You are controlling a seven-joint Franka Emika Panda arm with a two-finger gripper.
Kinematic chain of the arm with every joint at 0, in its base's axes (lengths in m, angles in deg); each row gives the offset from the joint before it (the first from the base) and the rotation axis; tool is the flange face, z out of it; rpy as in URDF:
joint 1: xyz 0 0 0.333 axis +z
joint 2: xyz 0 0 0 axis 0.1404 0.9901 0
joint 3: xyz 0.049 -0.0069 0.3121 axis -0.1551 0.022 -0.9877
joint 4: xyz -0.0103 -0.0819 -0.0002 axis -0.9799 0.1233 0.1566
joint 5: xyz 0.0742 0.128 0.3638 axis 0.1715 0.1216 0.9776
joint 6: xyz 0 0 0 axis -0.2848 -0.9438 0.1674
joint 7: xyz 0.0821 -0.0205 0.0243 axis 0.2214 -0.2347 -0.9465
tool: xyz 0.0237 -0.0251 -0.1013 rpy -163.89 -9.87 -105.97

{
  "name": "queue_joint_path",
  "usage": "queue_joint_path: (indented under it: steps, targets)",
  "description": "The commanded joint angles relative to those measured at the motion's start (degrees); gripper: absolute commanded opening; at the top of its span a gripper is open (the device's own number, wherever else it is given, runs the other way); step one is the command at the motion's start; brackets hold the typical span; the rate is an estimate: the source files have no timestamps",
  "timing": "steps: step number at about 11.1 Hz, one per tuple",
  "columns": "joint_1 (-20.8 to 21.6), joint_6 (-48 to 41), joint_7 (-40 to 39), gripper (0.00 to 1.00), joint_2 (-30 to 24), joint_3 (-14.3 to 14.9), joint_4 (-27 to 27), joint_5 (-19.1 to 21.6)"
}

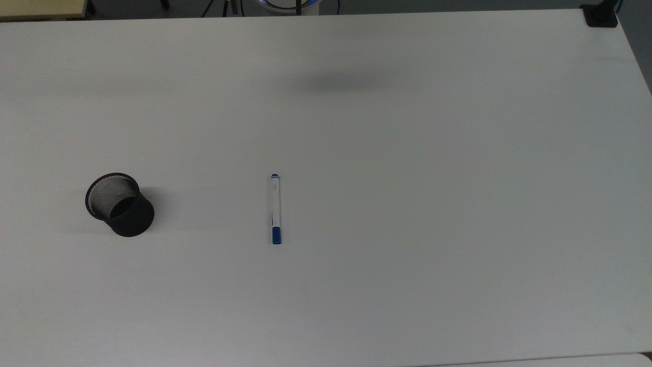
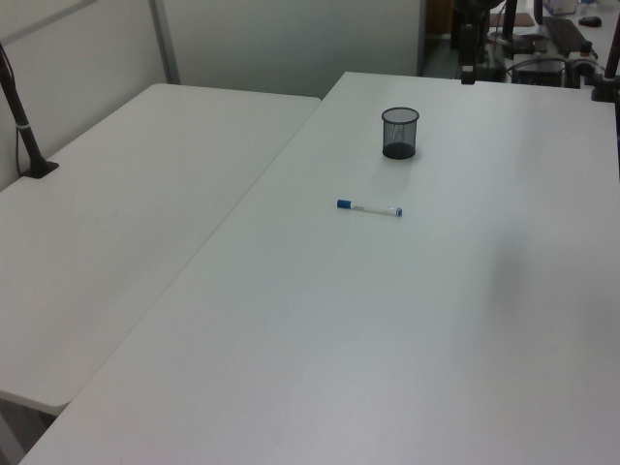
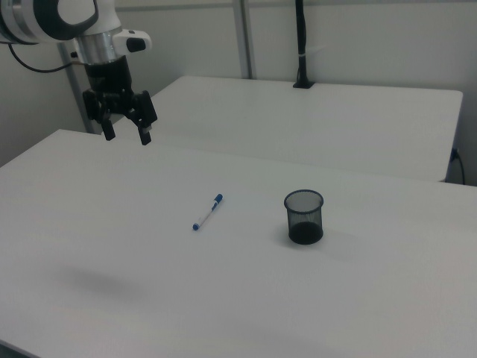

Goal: Insert the marker
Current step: 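Move the gripper from rest toward the blue-capped white marker, then lower the gripper onto the marker and close it around the marker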

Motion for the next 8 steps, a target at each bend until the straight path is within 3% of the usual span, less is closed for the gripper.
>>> queue_joint_path:
  steps: [1,4,8]
  targets:
    - [0.6,2.35,-0.65,1.0,-0.66,1.05,-1.05,0.42]
    - [-0.63,9.81,-1.87,1.0,2.05,0.96,-0.79,0.68]
    - [-0.02,22.2,-2.5,1.0,11.09,0.87,-0.53,0.6]
